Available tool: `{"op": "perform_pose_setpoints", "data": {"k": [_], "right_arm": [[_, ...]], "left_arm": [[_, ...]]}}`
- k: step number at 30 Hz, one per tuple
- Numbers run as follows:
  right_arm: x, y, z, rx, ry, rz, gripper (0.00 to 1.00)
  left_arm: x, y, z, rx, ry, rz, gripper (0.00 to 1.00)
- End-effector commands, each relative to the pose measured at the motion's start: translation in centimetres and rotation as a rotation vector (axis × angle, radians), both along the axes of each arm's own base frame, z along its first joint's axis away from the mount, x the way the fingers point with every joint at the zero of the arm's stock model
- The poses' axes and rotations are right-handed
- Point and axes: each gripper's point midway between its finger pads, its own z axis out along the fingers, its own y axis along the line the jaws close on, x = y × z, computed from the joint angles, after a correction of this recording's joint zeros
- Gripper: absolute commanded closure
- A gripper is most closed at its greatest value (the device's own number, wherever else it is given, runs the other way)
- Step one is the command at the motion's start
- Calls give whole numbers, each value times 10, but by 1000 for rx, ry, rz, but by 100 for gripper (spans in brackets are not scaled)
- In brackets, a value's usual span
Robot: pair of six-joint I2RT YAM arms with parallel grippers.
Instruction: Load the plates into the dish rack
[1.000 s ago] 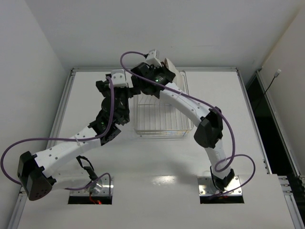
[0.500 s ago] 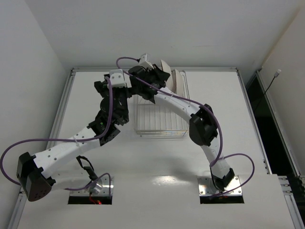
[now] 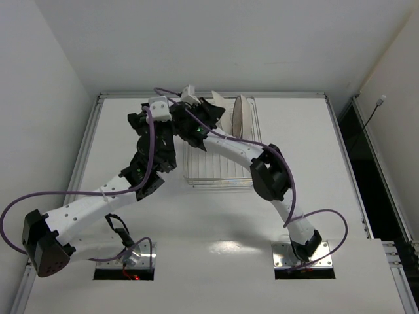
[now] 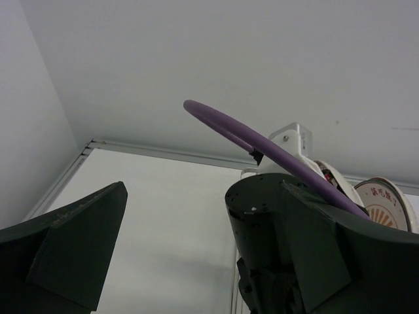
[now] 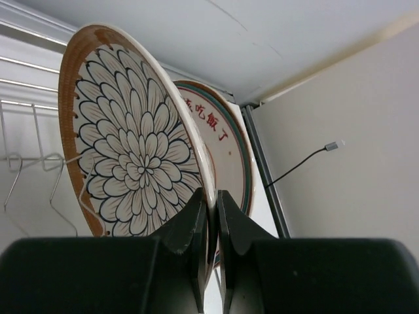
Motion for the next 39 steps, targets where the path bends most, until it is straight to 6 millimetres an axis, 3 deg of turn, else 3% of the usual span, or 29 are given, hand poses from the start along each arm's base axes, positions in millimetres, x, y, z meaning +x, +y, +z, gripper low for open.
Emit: {"op": "perform_pose_setpoints", "data": {"k": [1,3,4,5,6,9,15,24,27,29,30,32,37,39], "right_arm": [[-43,-14,30,-33,-116,-226,94],[-50,-12,32,-15,-118,-243,94],[-53,-14,24,-33,-99,-254,93],[-53,-13,25,69,-152,-269,93],[-58,-17,20,4,-74,-285,93],[-62,-22,-6,43,28,-294,92],[-58,-17,-23,92,49,-243,77],[-60,-20,1,144,16,-238,66],[-62,-22,10,169,-1,-237,56],[-63,-24,22,196,-19,-235,43],[-63,-24,22,196,-19,-235,43],[-63,-24,37,225,-37,-231,34],[-66,-33,81,341,-117,-232,29],[-68,-35,91,339,-114,-229,26]], "left_arm": [[-8,3,26,-96,-93,-30,0],[-9,5,26,-90,-89,-19,0],[-9,5,28,-97,-96,-19,0],[-11,7,30,-104,-103,-19,0],[-11,7,30,-104,-103,-19,0],[-11,9,27,-98,-98,-9,0],[-11,9,25,-98,-98,-9,0],[-11,9,26,-96,-102,-7,0],[-11,9,26,-96,-102,-7,0],[-11,9,24,-96,-102,-7,0],[-11,9,24,-96,-102,-7,0],[-11,9,24,-87,-101,-5,0],[-13,11,21,-94,-107,-5,0],[-19,19,28,-115,-138,0,0]]}}
